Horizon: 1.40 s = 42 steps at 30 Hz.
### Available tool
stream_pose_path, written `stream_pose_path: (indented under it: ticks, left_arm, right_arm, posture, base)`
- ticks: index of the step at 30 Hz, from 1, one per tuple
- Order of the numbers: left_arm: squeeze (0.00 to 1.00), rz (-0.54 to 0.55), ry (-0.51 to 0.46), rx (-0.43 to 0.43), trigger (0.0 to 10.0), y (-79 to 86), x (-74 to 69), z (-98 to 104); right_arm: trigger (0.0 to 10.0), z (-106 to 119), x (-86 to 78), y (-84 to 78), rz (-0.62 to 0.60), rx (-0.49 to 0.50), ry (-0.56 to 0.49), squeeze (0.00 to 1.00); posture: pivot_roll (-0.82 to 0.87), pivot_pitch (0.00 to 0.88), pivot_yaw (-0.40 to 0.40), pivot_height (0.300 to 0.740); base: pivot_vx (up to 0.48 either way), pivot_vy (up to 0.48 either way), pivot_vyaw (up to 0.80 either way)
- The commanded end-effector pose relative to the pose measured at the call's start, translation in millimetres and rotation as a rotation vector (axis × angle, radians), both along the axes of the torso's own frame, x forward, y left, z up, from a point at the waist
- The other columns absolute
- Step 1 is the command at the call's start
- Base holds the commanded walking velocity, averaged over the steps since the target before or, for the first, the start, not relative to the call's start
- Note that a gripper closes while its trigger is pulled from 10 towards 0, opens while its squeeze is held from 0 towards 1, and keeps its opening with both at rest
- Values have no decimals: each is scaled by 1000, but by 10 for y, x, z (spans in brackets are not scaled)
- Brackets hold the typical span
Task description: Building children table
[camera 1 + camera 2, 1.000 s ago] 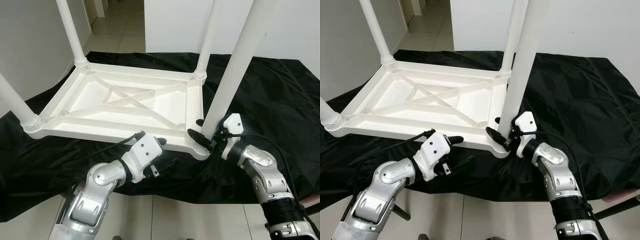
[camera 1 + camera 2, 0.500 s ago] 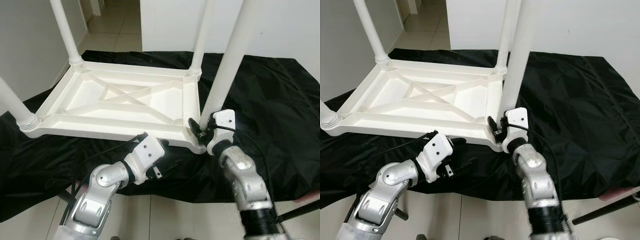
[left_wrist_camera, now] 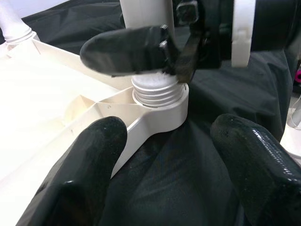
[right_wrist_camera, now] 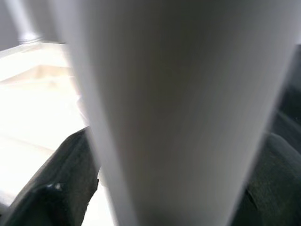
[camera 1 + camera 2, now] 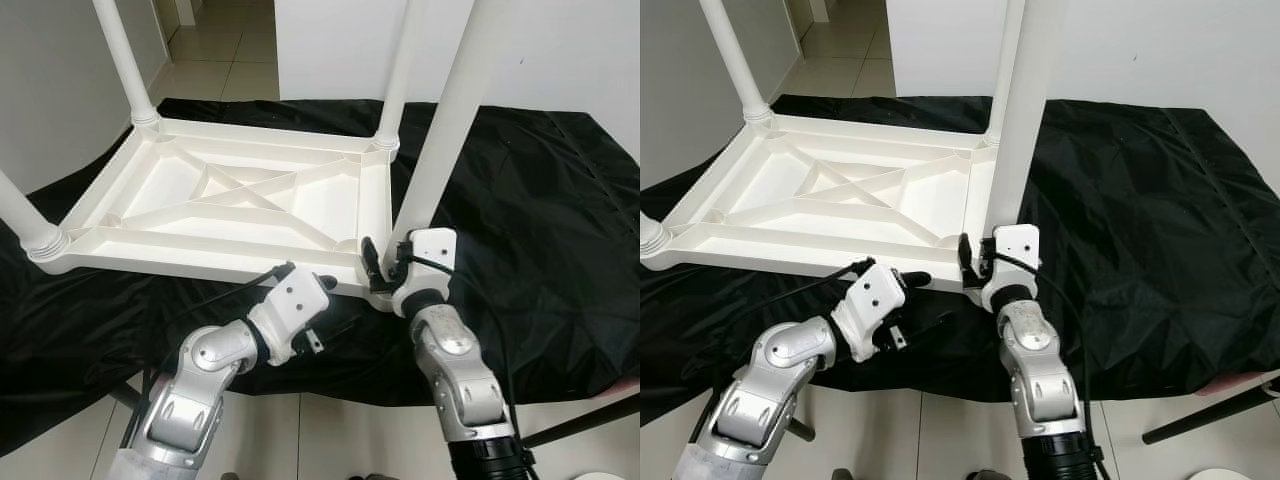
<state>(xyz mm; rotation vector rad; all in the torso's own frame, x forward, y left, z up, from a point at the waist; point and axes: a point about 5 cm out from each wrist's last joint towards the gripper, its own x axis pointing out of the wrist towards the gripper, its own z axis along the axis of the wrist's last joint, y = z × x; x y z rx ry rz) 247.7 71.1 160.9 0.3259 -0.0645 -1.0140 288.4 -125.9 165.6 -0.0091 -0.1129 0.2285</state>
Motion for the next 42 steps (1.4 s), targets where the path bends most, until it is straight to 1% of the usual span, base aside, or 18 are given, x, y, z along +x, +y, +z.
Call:
stream_pose_path:
  ticks: [1,2,3,4,7,10,12,15,17,20,21,22,23,24,34,35,39,42]
  left_arm:
    - [0,121,-15,-17,10000,40,49,-15]
    - [0,119,-22,-13,10000,38,55,-8]
    - [0,119,-22,-13,10000,38,55,-8]
    - [0,118,-23,-14,10000,42,56,2]
    - [0,118,-24,-16,10000,45,55,7]
    - [0,115,-26,-7,10000,50,70,7]
    - [0,115,-26,-7,10000,50,70,7]
    - [0,113,-39,-2,10000,40,83,28]
    - [0,113,-39,-2,10000,40,83,28]
    - [0,111,-43,1,10000,33,82,23]
    - [0,113,-43,-1,10000,34,80,26]
    - [0,114,-46,0,10000,34,77,30]
    - [0,114,-46,0,10000,34,77,30]
    - [0,114,-47,0,10000,35,73,29]
    - [0,109,-43,6,10000,32,44,6]
    - [0,107,-39,8,10000,28,37,-6]
    - [0,106,-36,9,10000,24,31,-17]
    - [0,104,-31,11,10000,16,27,-35]
  right_arm:
    - [10000,1,31,-102,46,-3,-2,1000]
    - [10000,-14,57,-160,100,-35,6,514]
    - [10000,-14,57,-160,100,-35,6,514]
    - [10000,-27,63,-200,173,-56,17,0]
    - [10000,-38,59,-221,216,-66,24,0]
    - [10000,-57,82,-248,369,-160,16,0]
    - [10000,-57,82,-248,369,-160,16,0]
    - [10000,-88,144,-277,481,-194,33,0]
    - [10000,-88,144,-277,481,-194,33,0]
    - [10000,-124,187,-287,552,-221,45,0]
    - [6235,-145,212,-291,582,-237,52,0]
    - [1216,-161,237,-302,597,-244,62,0]
    - [1216,-161,237,-302,597,-244,62,0]
    - [0,-175,250,-312,609,-248,69,0]
    - [0,-222,238,-350,617,-205,70,0]
    - [10000,-222,228,-342,600,-191,69,0]
    - [10000,-213,216,-333,581,-174,63,0]
    - [10000,-211,231,-326,508,-157,58,0]
  posture:
    - [-65,67,15,740]
    - [-65,67,15,740]
    - [-65,67,15,740]
    - [-63,77,20,740]
    - [-62,75,19,740]
    - [-61,71,26,740]
    - [-61,71,26,740]
    - [-55,71,27,740]
    - [-55,71,27,740]
    - [-46,60,22,740]
    - [-43,56,22,740]
    - [-39,49,20,740]
    - [-39,49,20,740]
    - [-36,46,20,740]
    - [-33,45,17,740]
    - [-36,45,18,740]
    - [-37,43,17,740]
    - [-40,39,11,740]
  base:
    - [0,0,0]
    - [0,0,0]
    - [0,0,0]
    - [0,0,0]
    - [0,0,0]
    - [0,0,0]
    - [0,0,0]
    - [0,0,0]
    - [0,0,0]
    - [0,0,0]
    - [0,0,0]
    - [0,0,0]
    - [0,0,0]
    - [0,0,0]
    - [0,0,0]
    - [0,0,0]
    - [0,0,0]
    - [0,0,0]
